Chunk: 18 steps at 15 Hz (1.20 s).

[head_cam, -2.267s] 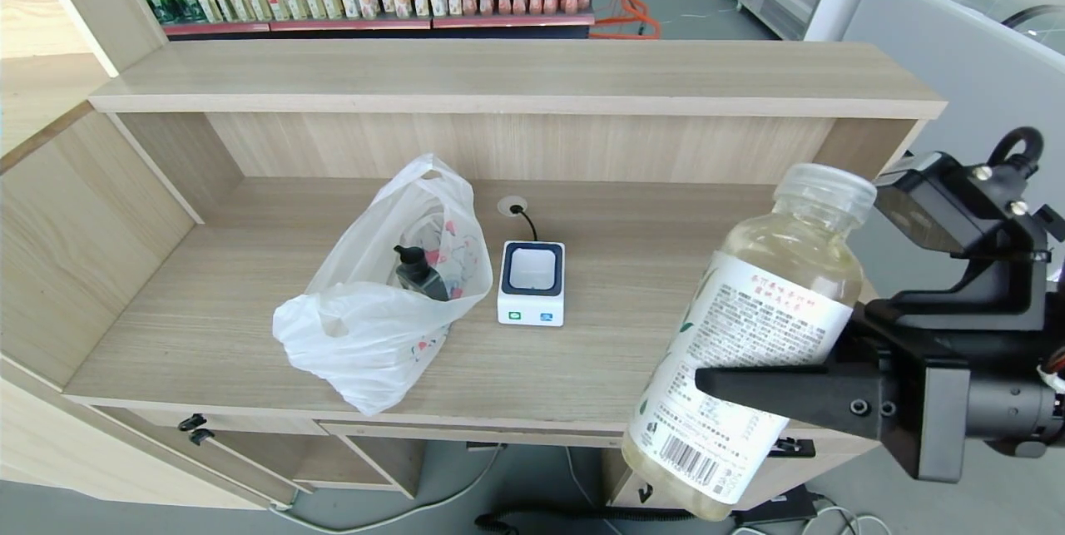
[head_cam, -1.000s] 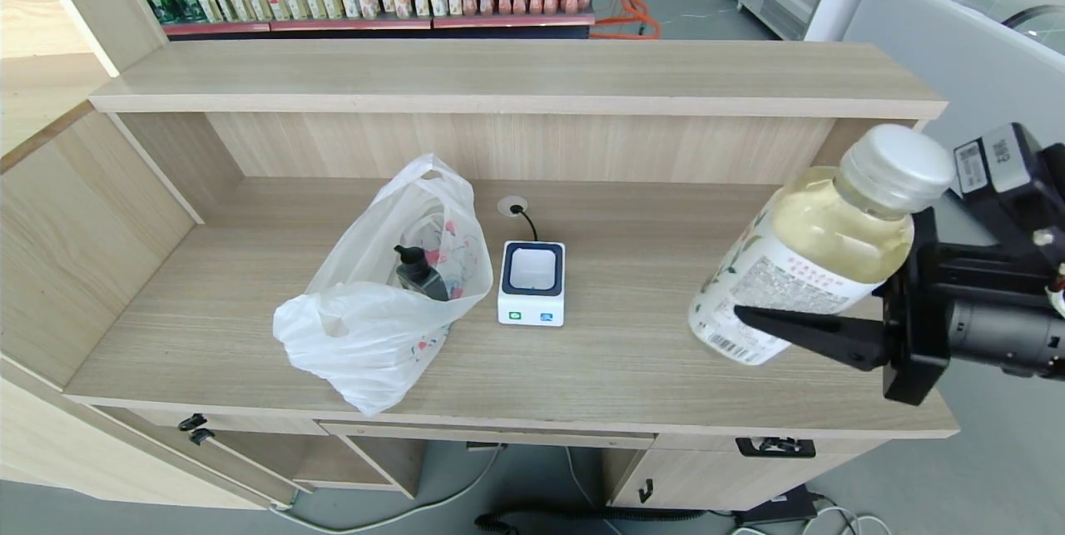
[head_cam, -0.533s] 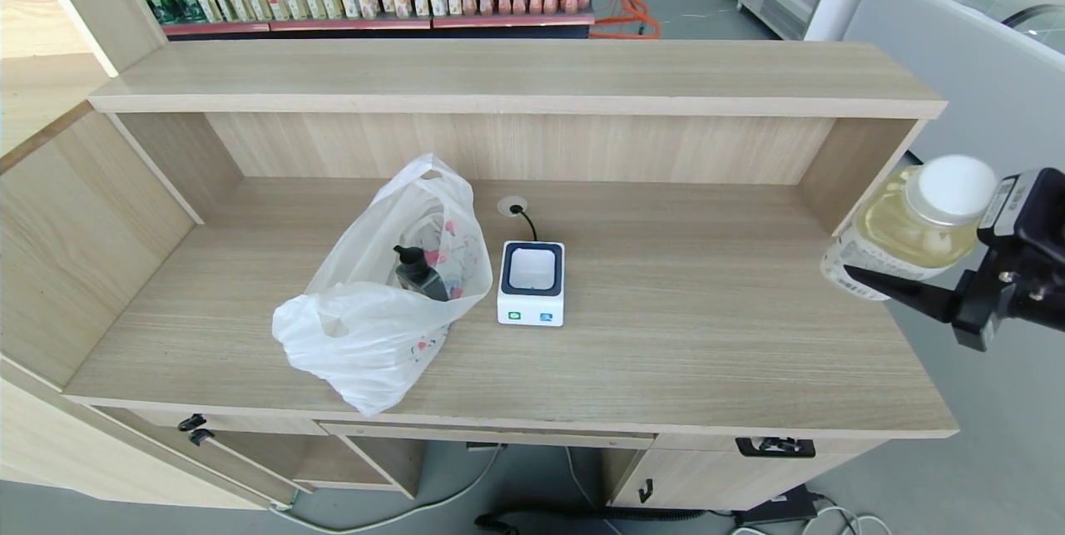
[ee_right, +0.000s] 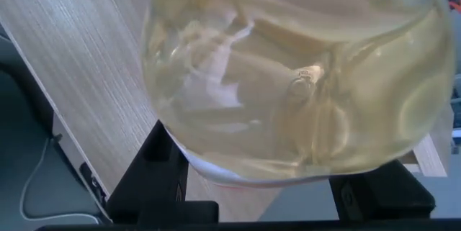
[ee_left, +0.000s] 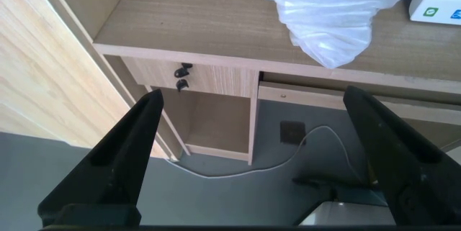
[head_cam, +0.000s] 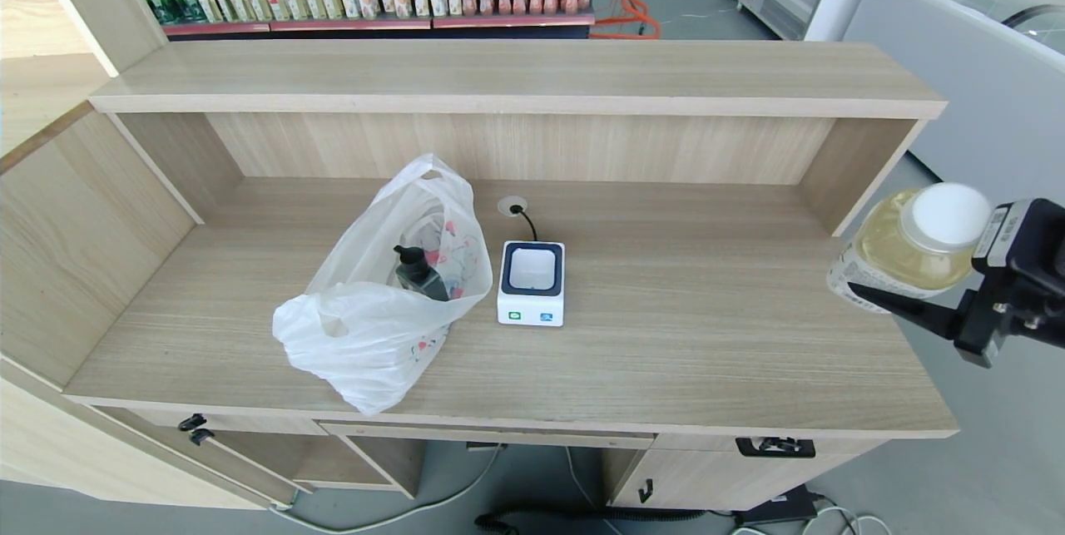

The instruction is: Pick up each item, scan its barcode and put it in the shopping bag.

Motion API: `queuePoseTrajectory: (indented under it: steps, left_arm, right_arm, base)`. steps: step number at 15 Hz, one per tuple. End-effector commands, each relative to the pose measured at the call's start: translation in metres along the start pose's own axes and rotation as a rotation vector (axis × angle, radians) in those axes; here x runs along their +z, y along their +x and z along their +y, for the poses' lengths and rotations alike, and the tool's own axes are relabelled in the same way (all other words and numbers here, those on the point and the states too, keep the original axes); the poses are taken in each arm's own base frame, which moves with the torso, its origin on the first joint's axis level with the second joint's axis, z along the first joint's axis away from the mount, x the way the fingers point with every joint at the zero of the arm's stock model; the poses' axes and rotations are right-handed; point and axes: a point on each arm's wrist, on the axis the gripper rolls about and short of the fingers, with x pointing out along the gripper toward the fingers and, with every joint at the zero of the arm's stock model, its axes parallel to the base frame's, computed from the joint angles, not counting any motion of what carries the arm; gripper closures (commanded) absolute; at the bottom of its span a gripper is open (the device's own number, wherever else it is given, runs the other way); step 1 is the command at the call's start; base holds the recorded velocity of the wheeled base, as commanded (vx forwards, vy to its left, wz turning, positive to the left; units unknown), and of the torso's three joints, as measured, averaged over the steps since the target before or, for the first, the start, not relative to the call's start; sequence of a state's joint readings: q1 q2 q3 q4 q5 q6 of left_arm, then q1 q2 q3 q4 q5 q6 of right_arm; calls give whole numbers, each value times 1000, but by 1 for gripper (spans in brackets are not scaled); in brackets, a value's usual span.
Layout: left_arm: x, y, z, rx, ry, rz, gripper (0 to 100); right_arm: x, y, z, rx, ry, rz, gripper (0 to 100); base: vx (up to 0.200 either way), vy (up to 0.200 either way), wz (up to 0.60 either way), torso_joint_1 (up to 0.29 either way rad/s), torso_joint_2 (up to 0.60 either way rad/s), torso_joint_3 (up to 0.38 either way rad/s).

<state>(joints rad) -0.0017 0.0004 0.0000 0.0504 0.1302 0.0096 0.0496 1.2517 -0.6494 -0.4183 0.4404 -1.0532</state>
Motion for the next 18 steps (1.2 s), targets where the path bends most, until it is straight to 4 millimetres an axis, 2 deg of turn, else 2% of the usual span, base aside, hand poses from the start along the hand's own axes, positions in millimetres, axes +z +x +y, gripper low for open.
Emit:
queuePoseTrajectory:
  steps: [1,2,5,10,14,18]
  left_arm:
    - [0,0,0,0,1,0,0]
    - [0,0,0,0,1,0,0]
    - [0,0,0,0,0,0,0]
    - [0,0,0,0,-2,0,0]
    - [0,0,0,0,3,1,0]
    - [0,0,0,0,1,0,0]
  right_arm:
    - [3,-3,0,-7,-6,-7,100]
    - [3,-4,1,-7,-4,-7,100]
    - [0,-3,6,16,7,-4,100]
    - [0,11,11,74,35,-28,100]
    - [-2,25,8,117,53,-66,100]
    - [-7,35,10,174,69,-111,100]
  base:
    - [0,0,0,0,0,0]
    - [0,0,0,0,0,0]
    - [0,200,0,1,-1,4]
    - [0,200,0,3,-1,1]
    - [0,0,0,0,0,0]
    - [200,0,0,-2,-6,4]
